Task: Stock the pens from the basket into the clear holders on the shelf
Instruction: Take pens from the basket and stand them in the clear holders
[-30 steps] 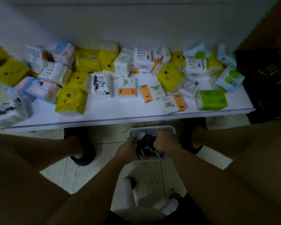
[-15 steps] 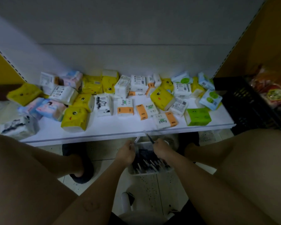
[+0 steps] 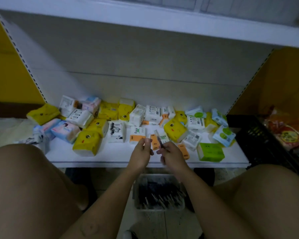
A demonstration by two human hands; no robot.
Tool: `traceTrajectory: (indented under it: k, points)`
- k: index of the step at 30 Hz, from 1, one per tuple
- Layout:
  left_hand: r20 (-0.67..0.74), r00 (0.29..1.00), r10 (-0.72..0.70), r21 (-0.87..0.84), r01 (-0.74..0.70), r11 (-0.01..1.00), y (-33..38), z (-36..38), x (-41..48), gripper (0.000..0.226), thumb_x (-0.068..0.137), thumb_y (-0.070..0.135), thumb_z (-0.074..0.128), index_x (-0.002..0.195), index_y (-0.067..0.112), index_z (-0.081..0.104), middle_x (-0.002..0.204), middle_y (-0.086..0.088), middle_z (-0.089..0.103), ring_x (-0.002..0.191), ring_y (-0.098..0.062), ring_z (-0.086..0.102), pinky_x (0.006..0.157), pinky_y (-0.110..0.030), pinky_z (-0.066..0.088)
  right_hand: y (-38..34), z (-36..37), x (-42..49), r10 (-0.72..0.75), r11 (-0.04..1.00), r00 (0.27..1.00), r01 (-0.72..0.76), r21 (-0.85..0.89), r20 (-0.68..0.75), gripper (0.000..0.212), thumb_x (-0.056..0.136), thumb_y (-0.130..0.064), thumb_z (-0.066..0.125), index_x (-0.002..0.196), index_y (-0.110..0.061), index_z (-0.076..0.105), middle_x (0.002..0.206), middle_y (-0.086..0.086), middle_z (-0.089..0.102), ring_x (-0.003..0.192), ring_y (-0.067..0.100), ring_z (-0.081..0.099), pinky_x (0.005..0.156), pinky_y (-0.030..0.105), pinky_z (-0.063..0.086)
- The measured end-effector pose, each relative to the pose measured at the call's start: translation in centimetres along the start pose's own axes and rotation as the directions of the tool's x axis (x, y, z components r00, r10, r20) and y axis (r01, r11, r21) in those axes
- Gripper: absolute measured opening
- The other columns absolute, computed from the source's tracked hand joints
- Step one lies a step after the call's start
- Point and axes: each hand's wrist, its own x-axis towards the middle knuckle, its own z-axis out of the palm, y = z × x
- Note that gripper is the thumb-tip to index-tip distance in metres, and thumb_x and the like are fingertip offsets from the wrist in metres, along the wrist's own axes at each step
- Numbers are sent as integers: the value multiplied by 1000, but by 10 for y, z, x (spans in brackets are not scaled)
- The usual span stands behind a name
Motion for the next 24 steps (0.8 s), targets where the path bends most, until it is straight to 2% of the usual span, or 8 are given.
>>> traceTrajectory:
  k: [5, 7, 10, 13, 15, 18, 22, 24]
  points:
    - [-63, 987, 148, -68, -152, 986, 38, -13, 0, 29, 103, 33, 37, 109, 16, 60, 76, 0, 60, 54, -6, 48, 49, -22, 41, -37, -2, -3, -290, 954, 953, 281, -106, -90, 22, 103, -28, 41, 101, -25, 63, 69, -14, 51, 59, 3, 44, 57, 23, 33]
    - [-91, 979, 182, -91, -190, 978, 60, -20, 2, 26, 101, 29, 44, 107, 14, 64, 87, -2, 64, 67, -8, 57, 58, -23, 51, -55, -1, -7, -341, 939, 933, 332, -87, -115, 22, 101, -25, 45, 92, -25, 65, 62, -11, 52, 57, 6, 47, 57, 25, 38]
    - [-130, 965, 229, -163, -249, 955, 98, -32, 4, 19, 98, 23, 53, 102, 11, 67, 91, -9, 67, 82, -17, 63, 70, -29, 58, -85, -4, -13, -360, 923, 921, 375, 83, -150, 16, 95, -13, 58, 80, -17, 62, 61, -4, 59, 55, 11, 55, 57, 34, 51]
    - [-159, 942, 295, -159, -319, 934, 137, -47, -1, 10, 95, 21, 59, 92, 18, 68, 87, -8, 70, 83, -19, 66, 78, -38, 55, -118, -13, -21, -457, 870, 871, 480, 114, -180, 13, 94, -8, 58, 87, -18, 63, 71, 0, 63, 54, 2, 53, 55, 22, 44]
    - [-162, 922, 353, -134, -374, 918, 163, -56, -6, 7, 93, 18, 60, 90, 20, 67, 87, -7, 71, 83, -16, 66, 81, -35, 54, -140, -19, -26, -504, 843, 837, 531, 91, -211, 16, 99, -15, 51, 100, -25, 64, 73, -6, 62, 54, -2, 50, 55, 18, 40]
    - [-148, 888, 435, -120, -453, 884, 199, -66, -15, 4, 91, 12, 64, 92, 14, 67, 89, -14, 70, 84, -18, 66, 84, -37, 54, -171, -27, -35, -535, 815, 814, 568, 116, -228, 25, 103, -26, 42, 100, -26, 67, 70, -5, 56, 51, 8, 41, 51, 27, 35]
    - [-150, 812, 564, -26, -573, 819, 248, -79, -25, 7, 88, 14, 67, 93, 10, 68, 81, -4, 68, 77, -12, 63, 72, -30, 53, -217, -39, -50, -622, 744, 749, 656, 125, -229, 19, 99, -21, 52, 87, -23, 68, 75, 8, 61, 66, 12, 55, 67, 35, 49]
    - [-141, 781, 608, 11, -613, 790, 271, -86, -32, 10, 87, 17, 68, 97, 13, 69, 83, -2, 70, 80, -15, 66, 72, -31, 55, -240, -45, -60, -669, 710, 705, 700, 75, -235, 18, 96, -22, 57, 86, -30, 69, 81, 10, 67, 75, 14, 59, 74, 36, 51]
